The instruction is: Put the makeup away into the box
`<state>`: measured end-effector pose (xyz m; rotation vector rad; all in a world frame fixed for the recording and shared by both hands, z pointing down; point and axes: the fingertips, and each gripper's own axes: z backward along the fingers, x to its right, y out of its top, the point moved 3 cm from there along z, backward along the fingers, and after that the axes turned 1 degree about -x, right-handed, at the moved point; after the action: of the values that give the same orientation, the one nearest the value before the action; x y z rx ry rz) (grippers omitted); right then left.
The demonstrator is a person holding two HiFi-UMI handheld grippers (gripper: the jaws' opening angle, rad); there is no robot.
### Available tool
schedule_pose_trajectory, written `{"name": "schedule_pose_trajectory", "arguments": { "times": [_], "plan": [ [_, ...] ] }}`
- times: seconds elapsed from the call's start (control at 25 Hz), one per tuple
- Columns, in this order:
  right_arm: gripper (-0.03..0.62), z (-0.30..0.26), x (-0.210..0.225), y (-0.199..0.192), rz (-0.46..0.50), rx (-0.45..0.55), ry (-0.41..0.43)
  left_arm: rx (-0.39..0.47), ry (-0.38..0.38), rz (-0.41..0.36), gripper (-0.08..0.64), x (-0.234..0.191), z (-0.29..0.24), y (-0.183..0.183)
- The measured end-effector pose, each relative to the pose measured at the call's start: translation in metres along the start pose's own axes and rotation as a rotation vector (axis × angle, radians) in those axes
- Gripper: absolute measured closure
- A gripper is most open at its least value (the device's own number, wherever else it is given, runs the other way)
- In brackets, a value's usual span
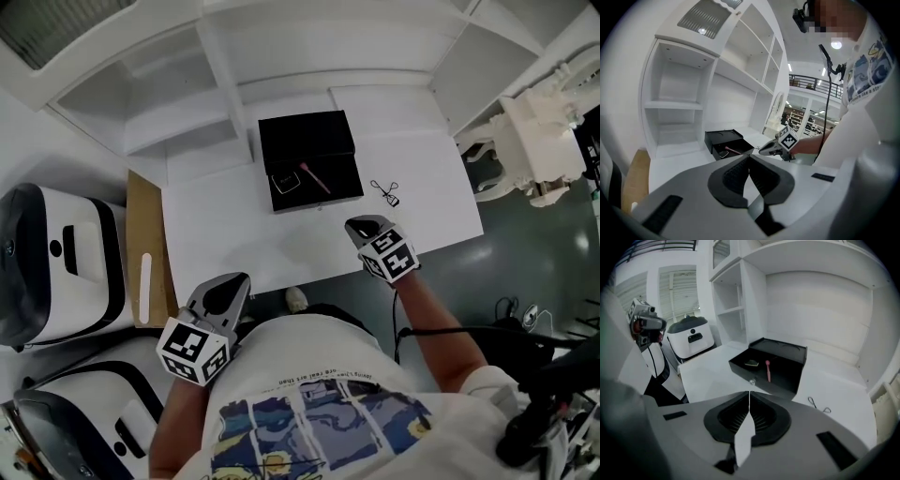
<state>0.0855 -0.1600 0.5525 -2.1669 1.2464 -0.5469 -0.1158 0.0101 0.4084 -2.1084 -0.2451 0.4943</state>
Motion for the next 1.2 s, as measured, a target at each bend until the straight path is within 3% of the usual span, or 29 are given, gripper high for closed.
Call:
{"name": "schedule_pose_trajectory", "arguments": {
  "times": [0.16,0.28,0.68,1.2],
  "plan": [
    [0.565,-0.01,-0.008,-0.051,0.013,-0.052,-0.015,-0.01,-0.018,-0.012,0.546,0.004,-0.006,0.0],
    [0.565,-0.012,-0.007,-0.068,-0.006,-0.055,-0.029,-0.017,-0.026,-0.023,0.546,0.007,-0.008,0.002],
    [0.565,-0.001,0.012,-0.071,-0.056,-0.007,-0.064,-0.041,-0.034,-0.035,0.546,0.01,-0.01,0.001],
    [0.561,0.03,0.095,-0.082,-0.098,0.019,-0.233,-0.052,-0.049,-0.044,0.546,0.014,-0.018,0.004]
  ]
}}
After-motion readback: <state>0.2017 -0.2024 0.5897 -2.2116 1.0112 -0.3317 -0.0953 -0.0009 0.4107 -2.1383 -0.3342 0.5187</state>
